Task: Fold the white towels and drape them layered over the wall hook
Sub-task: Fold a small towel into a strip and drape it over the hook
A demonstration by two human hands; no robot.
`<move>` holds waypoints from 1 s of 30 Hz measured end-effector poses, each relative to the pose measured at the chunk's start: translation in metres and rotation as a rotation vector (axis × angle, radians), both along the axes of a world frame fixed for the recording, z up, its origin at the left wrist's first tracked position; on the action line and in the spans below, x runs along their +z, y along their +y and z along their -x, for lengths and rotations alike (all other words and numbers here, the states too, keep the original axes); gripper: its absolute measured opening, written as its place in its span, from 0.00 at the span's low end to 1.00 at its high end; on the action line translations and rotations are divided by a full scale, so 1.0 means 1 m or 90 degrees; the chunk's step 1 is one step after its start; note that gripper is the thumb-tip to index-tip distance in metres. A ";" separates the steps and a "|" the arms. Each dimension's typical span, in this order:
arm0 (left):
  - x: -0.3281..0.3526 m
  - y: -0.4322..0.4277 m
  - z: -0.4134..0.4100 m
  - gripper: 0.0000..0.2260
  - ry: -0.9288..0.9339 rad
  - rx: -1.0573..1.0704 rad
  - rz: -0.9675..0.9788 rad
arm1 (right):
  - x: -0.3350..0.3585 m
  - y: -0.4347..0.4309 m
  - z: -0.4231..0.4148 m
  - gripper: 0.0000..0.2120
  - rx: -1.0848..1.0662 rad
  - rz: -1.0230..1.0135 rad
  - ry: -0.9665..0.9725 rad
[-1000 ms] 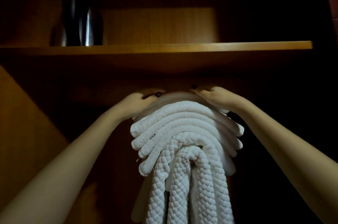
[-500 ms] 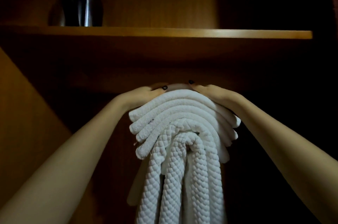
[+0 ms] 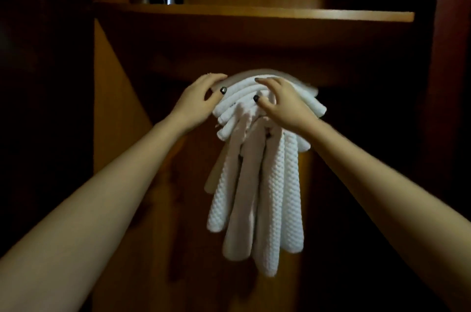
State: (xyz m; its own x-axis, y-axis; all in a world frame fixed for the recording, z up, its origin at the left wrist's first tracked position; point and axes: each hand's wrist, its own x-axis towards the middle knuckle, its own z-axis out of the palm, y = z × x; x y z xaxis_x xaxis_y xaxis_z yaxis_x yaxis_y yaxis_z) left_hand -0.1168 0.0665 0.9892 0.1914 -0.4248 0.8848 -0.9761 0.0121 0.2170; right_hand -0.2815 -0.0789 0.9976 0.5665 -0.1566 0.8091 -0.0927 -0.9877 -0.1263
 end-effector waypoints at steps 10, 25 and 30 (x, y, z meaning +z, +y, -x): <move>-0.241 0.139 0.047 0.22 0.025 0.247 -0.136 | -0.228 0.115 -0.013 0.23 0.038 -0.080 0.027; -0.559 0.434 0.147 0.24 0.319 0.510 -0.367 | -0.537 0.375 -0.022 0.27 0.209 -0.034 0.536; -0.630 0.551 0.182 0.23 0.469 0.603 -0.406 | -0.603 0.506 -0.039 0.27 0.306 0.035 0.679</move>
